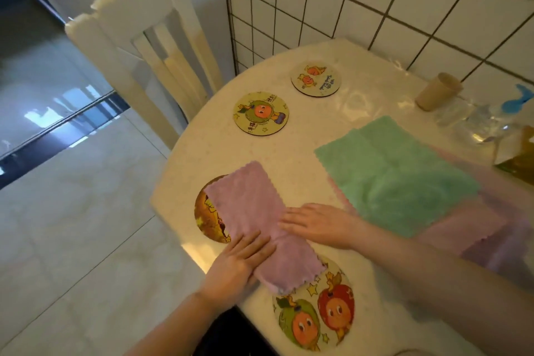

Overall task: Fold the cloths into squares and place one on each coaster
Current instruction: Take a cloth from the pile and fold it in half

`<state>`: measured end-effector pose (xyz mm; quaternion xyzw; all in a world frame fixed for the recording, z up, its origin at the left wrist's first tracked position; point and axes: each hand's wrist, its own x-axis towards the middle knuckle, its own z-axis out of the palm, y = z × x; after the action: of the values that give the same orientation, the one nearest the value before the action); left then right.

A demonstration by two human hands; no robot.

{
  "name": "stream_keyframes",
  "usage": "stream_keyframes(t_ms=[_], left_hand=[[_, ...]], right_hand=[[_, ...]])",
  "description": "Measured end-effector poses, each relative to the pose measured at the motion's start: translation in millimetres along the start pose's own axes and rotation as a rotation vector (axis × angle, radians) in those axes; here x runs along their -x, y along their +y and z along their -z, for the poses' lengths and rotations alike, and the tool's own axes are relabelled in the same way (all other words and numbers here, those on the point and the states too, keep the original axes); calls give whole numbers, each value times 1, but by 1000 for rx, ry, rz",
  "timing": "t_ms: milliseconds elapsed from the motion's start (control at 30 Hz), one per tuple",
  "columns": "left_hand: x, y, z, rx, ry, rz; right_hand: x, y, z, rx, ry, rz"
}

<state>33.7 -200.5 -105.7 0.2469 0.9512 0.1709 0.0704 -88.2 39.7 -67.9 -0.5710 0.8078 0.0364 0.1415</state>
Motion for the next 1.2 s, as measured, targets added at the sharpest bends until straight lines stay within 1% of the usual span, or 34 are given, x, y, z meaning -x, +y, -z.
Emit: stream_keyframes(t_ms=[67,167,233,267,333,367,433,500,533,600,700,867,967,1100,1200], left_hand=[[2,3,5,104,6,57],[-3,6,19,356,28,193],[-6,3,28,464,64,248],[-8,3,31,525,79,273],[-13,-2,35,676,119,408],[-17,-5,38,785,144,529],[-26,-19,45,1082,193,754],[-35,-32,52,1294,232,902],[-38,-37,55,1369,251,956],[-43,-43,55,1461,279,1030],[-44,-47,48,1510,310,1080],[-44,-43,49,1469,374,1066],[-46,-43,48,1463,393,1112],[-47,-48,42,1240,395,1253],[-44,-47,43,1104,429,1303]], right_hand=[[-3,4,-7,-4,36,45],[-8,12,-16,-15,54,52],[-12,14,-15,-101,37,28],[-13,14,-13,-188,33,-2],[-18,15,-5,-479,43,-135],[-20,13,-1,-629,99,-219],[-36,12,8,-854,268,-423],[-56,13,11,-1013,350,-595],[-65,14,12,-1078,383,-643],[-83,16,12,-1130,441,-723],[-98,18,7,-1101,407,-809],[-107,16,3,-999,337,-873],[-112,15,4,-922,295,-930],[-118,11,8,-829,249,-989],[-122,10,17,-703,193,-996]])
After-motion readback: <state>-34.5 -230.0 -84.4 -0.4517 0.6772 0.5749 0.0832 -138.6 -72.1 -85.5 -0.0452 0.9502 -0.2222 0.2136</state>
